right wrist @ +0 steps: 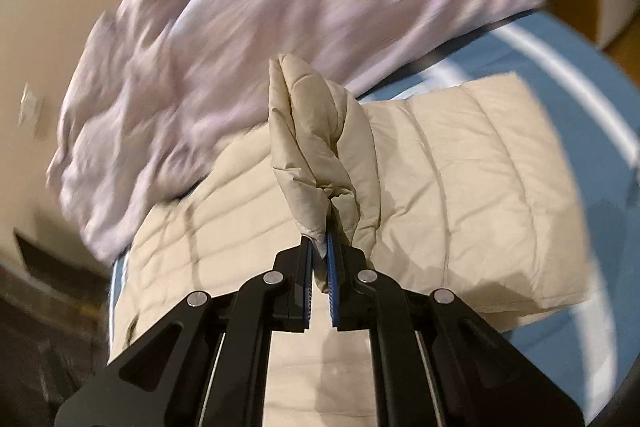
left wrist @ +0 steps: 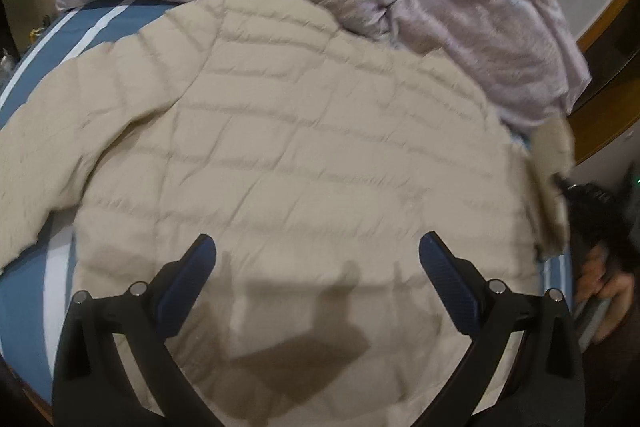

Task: Fold large clothes
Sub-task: 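Carry the sleeve across the jacket back with the right gripper and release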

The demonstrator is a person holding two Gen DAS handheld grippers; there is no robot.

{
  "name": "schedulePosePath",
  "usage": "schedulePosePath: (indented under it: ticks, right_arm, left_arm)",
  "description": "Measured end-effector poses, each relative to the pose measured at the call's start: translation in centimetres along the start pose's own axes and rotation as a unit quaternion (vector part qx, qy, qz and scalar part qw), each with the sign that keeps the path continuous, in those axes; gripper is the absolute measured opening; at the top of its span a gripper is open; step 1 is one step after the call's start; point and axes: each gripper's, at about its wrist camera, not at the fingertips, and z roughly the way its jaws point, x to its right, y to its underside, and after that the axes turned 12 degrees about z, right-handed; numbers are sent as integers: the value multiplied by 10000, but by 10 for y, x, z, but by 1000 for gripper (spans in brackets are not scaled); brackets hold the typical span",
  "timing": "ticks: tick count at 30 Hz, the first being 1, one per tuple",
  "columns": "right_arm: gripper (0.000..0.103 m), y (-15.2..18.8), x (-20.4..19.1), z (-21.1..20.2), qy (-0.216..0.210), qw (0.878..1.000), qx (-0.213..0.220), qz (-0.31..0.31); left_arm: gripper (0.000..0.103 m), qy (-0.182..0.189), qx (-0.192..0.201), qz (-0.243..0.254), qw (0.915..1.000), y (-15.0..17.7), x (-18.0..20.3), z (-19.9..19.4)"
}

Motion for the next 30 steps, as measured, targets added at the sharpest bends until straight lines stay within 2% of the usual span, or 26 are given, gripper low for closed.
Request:
schedulePosePath:
  ticks: [5, 7, 10, 17, 21, 24, 25, 27, 29, 30]
  right_arm:
    - [7, 41, -36, 32, -278, 9974, -616, -236]
    - [7, 56, -48, 37, -347, 9956, -821, -295]
    - [7, 77, -62, 47, -397, 9923, -1110, -390]
    - [7, 100, -78, 49, -441, 9869, -1366, -735]
    - [7, 109, -85, 49, -468, 9844, -1438, -898]
    - [7, 115, -89, 48, -494, 9825, -1480, -1019]
    - [7, 117, -92, 48, -494, 9819, -1486, -1068]
    - [7, 120, -94, 47, -497, 9810, -1485, -1145]
    - [7, 123, -95, 45, -481, 9804, -1474, -1213]
    - [7, 124, -96, 45, -460, 9802, -1464, -1248]
  left_arm:
    - [101, 362, 158, -110, 9992, -26, 8, 6]
    - [101, 515, 144, -198, 9984, -35, 11, 11]
    - [96, 763, 28, -370, 9964, -48, 19, 23]
    - [88, 1132, -245, -573, 9916, -63, 40, 49]
    - [82, 1196, -307, -570, 9907, -70, 50, 58]
    - [73, 1041, -429, -481, 9925, -73, 58, 66]
    - [67, 952, -499, -449, 9932, -74, 60, 71]
    - [54, 842, -613, -448, 9936, -72, 59, 78]
    - [30, 766, -735, -559, 9928, -69, 55, 85]
    - [25, 763, -766, -607, 9923, -67, 53, 88]
